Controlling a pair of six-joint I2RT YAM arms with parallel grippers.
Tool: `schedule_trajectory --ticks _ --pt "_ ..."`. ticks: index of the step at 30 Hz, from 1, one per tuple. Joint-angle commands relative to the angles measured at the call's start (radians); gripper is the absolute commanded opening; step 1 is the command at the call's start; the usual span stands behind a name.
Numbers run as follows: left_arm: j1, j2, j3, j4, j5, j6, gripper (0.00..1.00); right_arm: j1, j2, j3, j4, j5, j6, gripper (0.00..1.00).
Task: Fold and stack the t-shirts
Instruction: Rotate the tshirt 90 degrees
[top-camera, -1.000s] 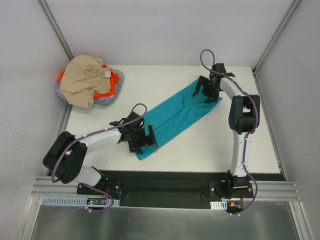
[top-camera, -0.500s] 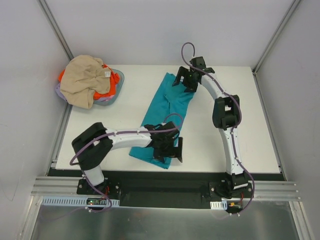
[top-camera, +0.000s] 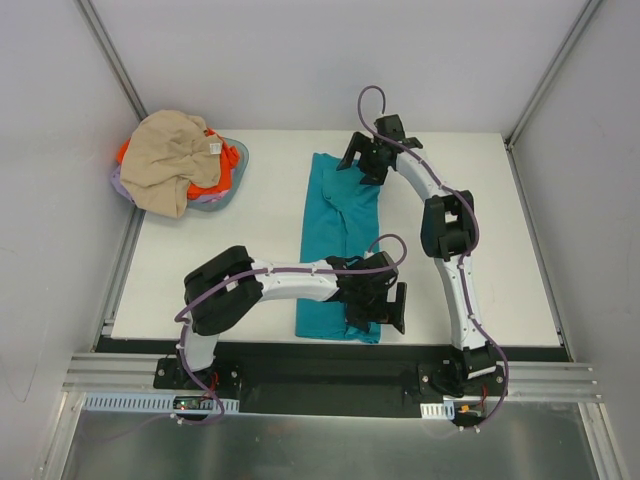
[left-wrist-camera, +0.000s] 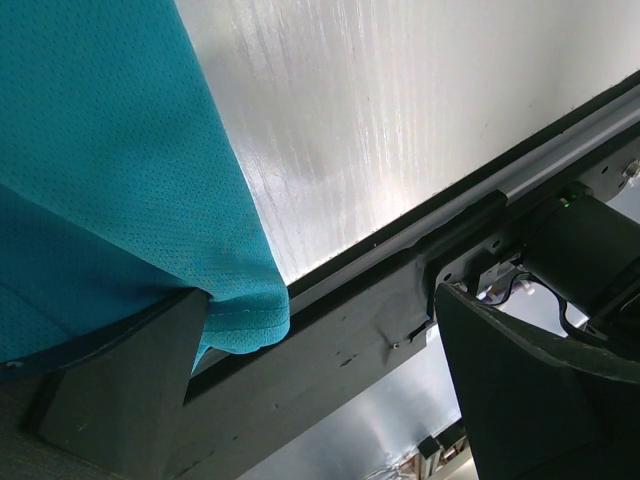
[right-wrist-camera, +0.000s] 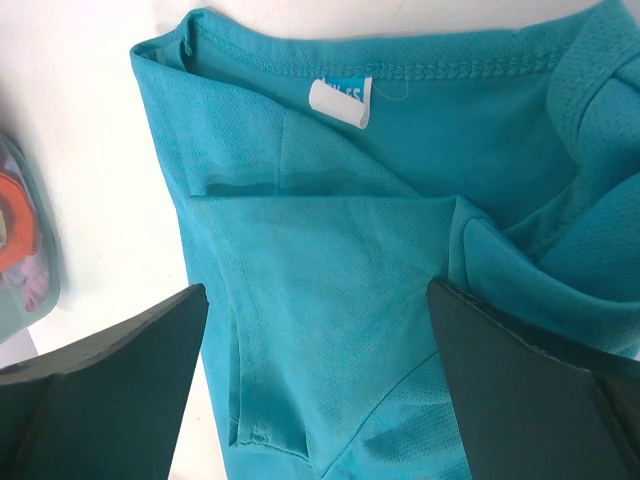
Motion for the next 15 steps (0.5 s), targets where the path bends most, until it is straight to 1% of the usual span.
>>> schedule_trajectory --ticks 1,6,9,13,15 --pt "-0.017 -0.027 -0.003 -0.003 -0.057 0.035 1.00 0.014 0.013 0.030 -0.042 0.033 0.005 0.97" --pt "-0.066 -0.136 -0.034 -0.003 -0.137 0.123 0.99 0.006 -0.022 0.041 -0.017 0.031 0.016 0.97" --pt "-0.074 -0.206 -0.071 -0.005 -0.154 0.184 0.99 0.006 -0.057 0.043 -0.005 0.017 0.019 0.97" --pt "-0.074 -0.318 -0.155 -0.019 -0.163 0.264 0.99 0.006 -0.154 -0.002 0.029 -0.026 0.007 0.97" --pt "-0.074 -0.399 -0.201 -0.061 -0.223 0.276 0.99 0.006 -0.209 -0.026 0.033 -0.035 -0.008 0.97"
